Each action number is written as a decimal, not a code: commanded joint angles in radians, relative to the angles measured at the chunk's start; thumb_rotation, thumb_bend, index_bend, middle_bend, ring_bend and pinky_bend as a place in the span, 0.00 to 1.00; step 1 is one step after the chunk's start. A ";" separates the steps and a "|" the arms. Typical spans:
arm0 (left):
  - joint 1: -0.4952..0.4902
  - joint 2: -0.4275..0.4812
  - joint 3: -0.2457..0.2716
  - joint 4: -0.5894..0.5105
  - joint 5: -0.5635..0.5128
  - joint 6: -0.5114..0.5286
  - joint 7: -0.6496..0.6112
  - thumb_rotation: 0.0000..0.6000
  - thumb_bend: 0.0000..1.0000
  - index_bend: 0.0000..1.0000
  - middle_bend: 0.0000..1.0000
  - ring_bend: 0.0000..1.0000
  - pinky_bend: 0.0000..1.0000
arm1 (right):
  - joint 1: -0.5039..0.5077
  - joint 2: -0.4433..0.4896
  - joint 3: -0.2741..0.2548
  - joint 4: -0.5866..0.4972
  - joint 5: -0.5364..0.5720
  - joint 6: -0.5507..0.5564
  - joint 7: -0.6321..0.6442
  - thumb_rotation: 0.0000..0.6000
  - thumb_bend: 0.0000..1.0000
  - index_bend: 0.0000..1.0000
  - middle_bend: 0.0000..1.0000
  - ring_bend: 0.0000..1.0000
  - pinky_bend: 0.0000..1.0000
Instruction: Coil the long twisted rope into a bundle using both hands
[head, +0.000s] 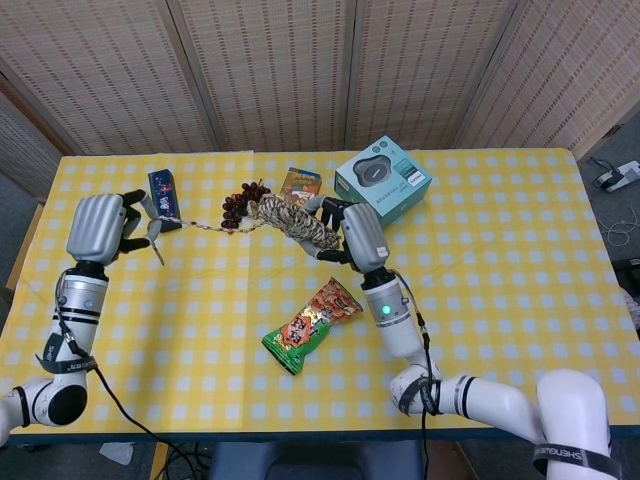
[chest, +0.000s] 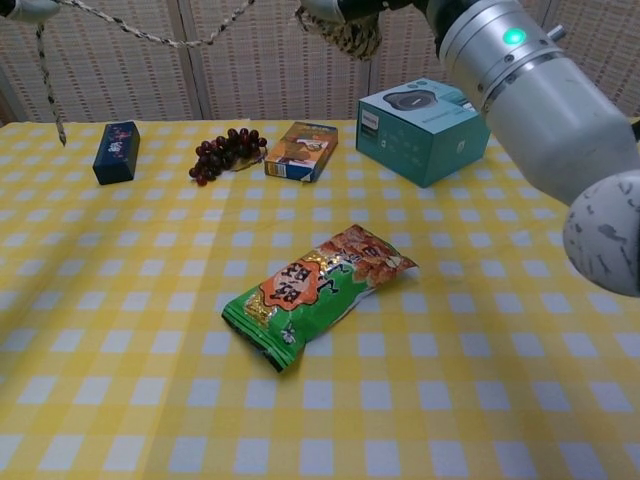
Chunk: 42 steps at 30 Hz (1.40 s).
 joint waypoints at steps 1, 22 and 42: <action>0.029 0.005 0.008 -0.033 0.126 0.073 -0.027 1.00 0.36 0.72 1.00 1.00 1.00 | 0.013 -0.014 0.022 -0.014 0.049 -0.021 -0.084 1.00 0.43 0.86 0.65 0.60 0.64; 0.026 0.052 -0.020 -0.231 0.448 0.125 -0.127 1.00 0.36 0.72 1.00 1.00 1.00 | 0.042 -0.022 0.036 -0.047 0.156 -0.098 -0.278 1.00 0.45 0.87 0.66 0.60 0.65; -0.089 0.011 -0.141 -0.314 0.284 -0.008 -0.185 1.00 0.36 0.72 1.00 1.00 1.00 | 0.096 0.028 -0.006 -0.133 0.221 -0.238 -0.438 1.00 0.42 0.87 0.66 0.60 0.65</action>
